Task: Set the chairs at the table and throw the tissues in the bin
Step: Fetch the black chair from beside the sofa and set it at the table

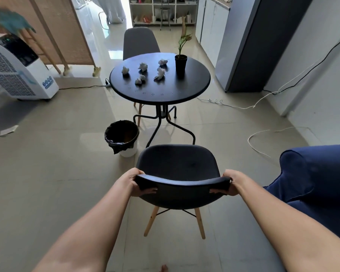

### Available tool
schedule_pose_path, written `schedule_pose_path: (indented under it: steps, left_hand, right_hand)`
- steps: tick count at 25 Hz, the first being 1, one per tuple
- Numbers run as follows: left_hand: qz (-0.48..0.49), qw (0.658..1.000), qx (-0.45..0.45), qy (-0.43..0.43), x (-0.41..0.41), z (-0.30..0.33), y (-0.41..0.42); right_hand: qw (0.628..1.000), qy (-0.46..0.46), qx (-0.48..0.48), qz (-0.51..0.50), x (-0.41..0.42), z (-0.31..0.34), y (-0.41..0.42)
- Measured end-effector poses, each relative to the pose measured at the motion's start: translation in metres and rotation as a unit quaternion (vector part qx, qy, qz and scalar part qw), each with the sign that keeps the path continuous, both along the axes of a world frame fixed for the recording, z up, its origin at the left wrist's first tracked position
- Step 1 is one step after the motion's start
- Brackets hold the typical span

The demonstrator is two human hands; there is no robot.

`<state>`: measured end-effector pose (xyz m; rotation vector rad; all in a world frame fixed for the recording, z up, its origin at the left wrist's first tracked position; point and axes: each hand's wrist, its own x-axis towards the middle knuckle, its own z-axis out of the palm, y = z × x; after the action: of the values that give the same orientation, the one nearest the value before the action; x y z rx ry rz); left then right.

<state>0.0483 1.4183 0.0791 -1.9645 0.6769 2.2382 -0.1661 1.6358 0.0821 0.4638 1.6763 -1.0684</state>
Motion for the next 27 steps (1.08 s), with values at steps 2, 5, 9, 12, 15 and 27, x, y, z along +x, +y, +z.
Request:
schedule_pose_path:
  steps: [2, 5, 9, 12, 15, 27]
  left_hand:
    - [-0.009, 1.0, -0.005, 0.011, -0.017, 0.0, -0.018]
    - [-0.024, 0.999, -0.022, -0.023, -0.044, -0.005, -0.044]
    - [-0.014, 0.999, -0.03, -0.012, -0.084, -0.018, -0.073]
    - [-0.011, 0.999, -0.04, -0.007, -0.103, -0.031, -0.092]
    - [-0.001, 0.999, -0.038, -0.013, -0.114, -0.038, -0.102]
    - [0.014, 1.0, -0.013, -0.025, -0.124, -0.039, -0.102]
  right_hand:
    - [0.998, -0.035, 0.046, -0.017, -0.021, -0.001, -0.023]
    - [0.997, -0.035, 0.067, 0.01, -0.051, -0.007, -0.055]
    - [0.995, -0.044, 0.081, 0.023, -0.106, -0.019, -0.097]
    - [0.994, -0.049, 0.086, 0.043, -0.134, -0.026, -0.123]
    - [0.994, -0.049, 0.086, 0.048, -0.149, -0.033, -0.137]
    - [0.996, -0.056, 0.011, -0.069, -0.149, -0.048, -0.125]
